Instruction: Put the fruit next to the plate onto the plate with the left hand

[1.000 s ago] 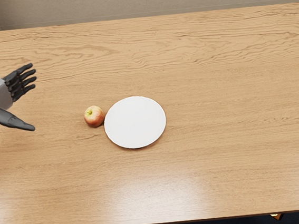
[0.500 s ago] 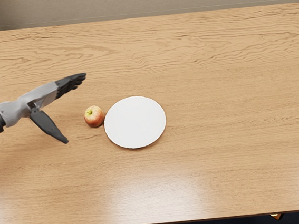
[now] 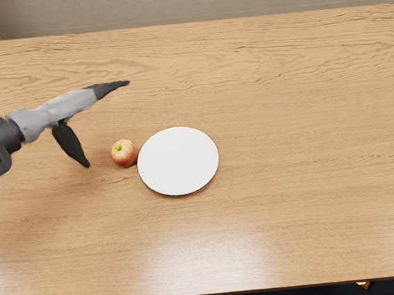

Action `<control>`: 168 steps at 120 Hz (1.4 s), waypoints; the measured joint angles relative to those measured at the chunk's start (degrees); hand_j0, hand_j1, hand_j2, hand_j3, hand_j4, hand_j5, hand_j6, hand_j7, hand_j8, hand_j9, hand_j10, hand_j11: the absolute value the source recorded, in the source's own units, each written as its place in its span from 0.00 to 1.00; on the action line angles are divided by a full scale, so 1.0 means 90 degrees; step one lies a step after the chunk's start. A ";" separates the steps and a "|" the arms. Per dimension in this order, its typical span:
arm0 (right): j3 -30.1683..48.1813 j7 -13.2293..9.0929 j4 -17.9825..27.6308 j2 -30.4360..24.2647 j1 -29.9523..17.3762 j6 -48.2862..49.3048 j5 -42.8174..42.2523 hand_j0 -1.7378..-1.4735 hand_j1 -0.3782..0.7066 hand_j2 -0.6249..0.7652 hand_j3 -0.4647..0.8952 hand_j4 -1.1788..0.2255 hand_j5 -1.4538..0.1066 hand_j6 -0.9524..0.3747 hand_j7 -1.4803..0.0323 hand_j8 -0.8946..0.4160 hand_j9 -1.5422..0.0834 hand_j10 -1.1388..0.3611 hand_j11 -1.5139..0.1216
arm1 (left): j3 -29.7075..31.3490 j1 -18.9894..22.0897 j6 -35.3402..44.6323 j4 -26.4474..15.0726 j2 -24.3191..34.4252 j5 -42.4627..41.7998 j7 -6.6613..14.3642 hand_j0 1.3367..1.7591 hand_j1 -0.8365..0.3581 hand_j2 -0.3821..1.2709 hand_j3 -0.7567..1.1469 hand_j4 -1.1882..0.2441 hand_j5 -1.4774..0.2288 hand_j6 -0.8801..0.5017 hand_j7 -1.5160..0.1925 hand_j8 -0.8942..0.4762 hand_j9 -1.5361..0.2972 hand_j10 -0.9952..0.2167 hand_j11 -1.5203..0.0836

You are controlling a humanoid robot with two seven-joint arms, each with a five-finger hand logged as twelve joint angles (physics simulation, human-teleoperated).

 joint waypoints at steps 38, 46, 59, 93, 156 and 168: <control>-0.0001 0.0000 0.0000 0.0000 0.0000 0.0000 0.0000 0.30 0.03 0.45 0.34 0.84 0.93 0.72 0.98 0.68 0.95 0.76 0.93 | 0.0641 -0.0623 -0.0860 -0.0617 -0.0911 -0.0392 0.2822 0.76 0.99 0.23 0.40 0.82 0.86 0.63 0.88 0.64 0.83 0.81 0.94; -0.0001 0.0000 0.0000 0.0000 0.0000 0.0000 0.0000 0.30 0.03 0.45 0.34 0.84 0.93 0.72 0.98 0.68 0.95 0.76 0.93 | 0.0655 -0.0755 -0.0874 -0.0651 -0.0912 -0.0447 0.3283 0.76 0.99 0.23 0.40 0.82 0.86 0.63 0.88 0.64 0.83 0.81 0.94; 0.0000 0.0000 0.0000 0.0000 0.0000 0.0000 0.0000 0.30 0.03 0.45 0.34 0.84 0.93 0.72 0.98 0.68 0.95 0.76 0.93 | 0.0661 -0.0899 -0.0578 -0.0670 -0.1111 -0.0482 0.3614 0.76 0.99 0.23 0.40 0.82 0.86 0.63 0.88 0.64 0.83 0.81 0.94; 0.0001 0.0000 0.0000 0.0000 0.0000 0.0000 0.0000 0.30 0.03 0.45 0.34 0.84 0.93 0.72 0.98 0.68 0.95 0.76 0.93 | 0.0718 -0.0721 0.0409 -0.0292 -0.1486 -0.0207 0.3773 0.76 0.98 0.23 0.40 0.82 0.86 0.63 0.88 0.64 0.83 0.81 0.94; 0.0001 0.0000 0.0000 0.0000 0.0000 0.0000 0.0000 0.30 0.03 0.45 0.34 0.84 0.93 0.72 0.98 0.68 0.95 0.76 0.93 | 0.0975 -0.0304 0.0542 0.0797 -0.2224 -0.0145 0.3635 0.76 0.85 0.25 0.40 0.73 0.76 0.53 0.78 0.55 0.74 0.70 0.83; 0.0000 0.0000 0.0000 0.0000 0.0000 0.0000 0.0000 0.30 0.03 0.45 0.34 0.84 0.93 0.72 0.98 0.68 0.95 0.76 0.93 | 0.0980 -0.0257 0.0567 0.0917 -0.2228 -0.0110 0.3516 0.67 0.82 0.21 0.55 0.71 0.74 0.51 0.76 0.53 0.72 0.68 0.81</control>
